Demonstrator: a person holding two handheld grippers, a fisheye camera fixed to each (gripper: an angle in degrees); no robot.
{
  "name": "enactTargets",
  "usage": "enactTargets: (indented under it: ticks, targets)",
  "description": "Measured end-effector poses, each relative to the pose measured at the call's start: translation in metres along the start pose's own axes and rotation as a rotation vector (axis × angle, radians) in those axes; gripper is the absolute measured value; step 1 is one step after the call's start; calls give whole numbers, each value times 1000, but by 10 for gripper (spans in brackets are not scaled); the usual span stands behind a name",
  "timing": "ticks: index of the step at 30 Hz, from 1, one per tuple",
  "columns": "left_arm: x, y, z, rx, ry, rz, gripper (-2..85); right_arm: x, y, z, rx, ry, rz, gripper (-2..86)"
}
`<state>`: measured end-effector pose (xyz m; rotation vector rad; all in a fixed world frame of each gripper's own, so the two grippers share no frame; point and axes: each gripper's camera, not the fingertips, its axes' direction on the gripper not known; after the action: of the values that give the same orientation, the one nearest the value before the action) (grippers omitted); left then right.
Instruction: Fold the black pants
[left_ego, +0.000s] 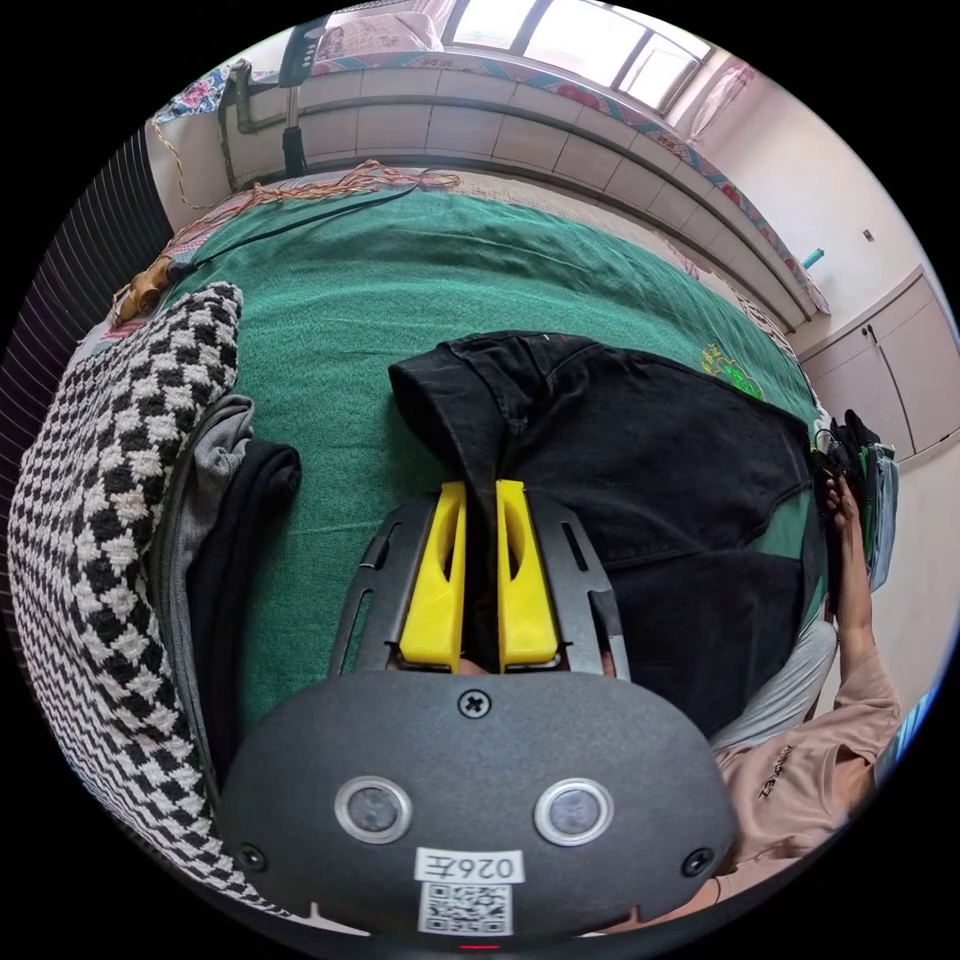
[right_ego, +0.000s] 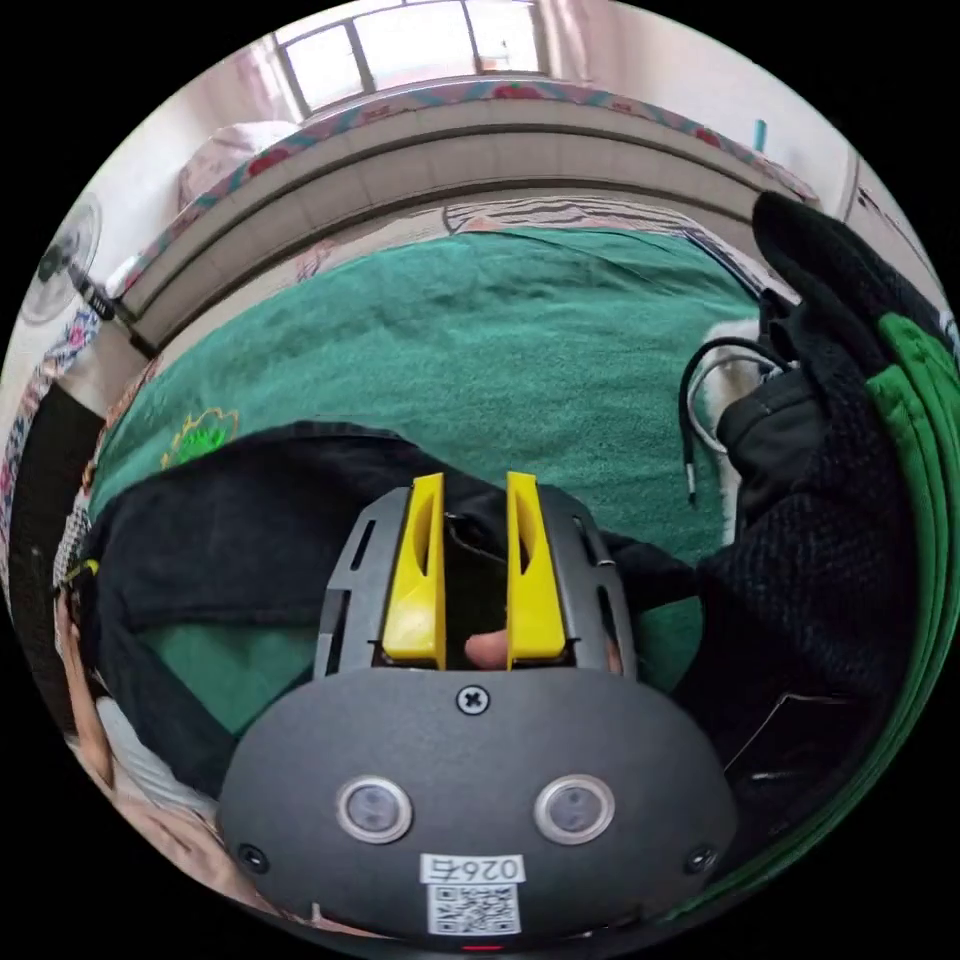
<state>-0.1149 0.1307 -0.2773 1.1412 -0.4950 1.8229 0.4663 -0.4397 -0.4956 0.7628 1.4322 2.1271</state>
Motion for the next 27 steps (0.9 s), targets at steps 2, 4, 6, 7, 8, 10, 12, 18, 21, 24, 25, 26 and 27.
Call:
enactTargets:
  ticks: [2,4,6,7,8,10,12,18,21,24,25,26,27]
  targets:
    - [0,0,2,1,-1,4,55,-7,10,-7,3,-19,-99,2]
    - [0,1,3,6,2,-1,55,-13,17,-22,48,-30,-143,-6]
    - [1,1,4,9,0,-3,55,-36,47,-67,330,55,-182,-11]
    - [2,1,5,8,-6,1,55,-46,58,-79,426,104,-186,-12]
    - [3,0,6,5,-13,4,56,-73,79,-96,599,264,-233,-13]
    - [3,0,7,5,-15,5,57,-111,102,-90,802,601,-259,-14]
    - [3,1,8,8,-10,4,58,-125,96,-40,717,877,-214,-15]
    - [-1,2,11,12,10,-8,59,-106,82,16,451,769,-219,-13]
    - [-3,2,13,12,19,-19,60,-103,80,29,446,775,-218,-9]
    - [-6,2,14,15,32,-30,60,-87,74,36,428,705,-178,14]
    - [-6,2,15,15,34,-34,61,-83,72,35,423,674,-172,26]
    - [-6,1,15,14,35,-37,61,-73,66,34,406,598,-164,65]
    - [-6,1,16,14,34,-39,61,-62,58,35,368,515,-149,118]
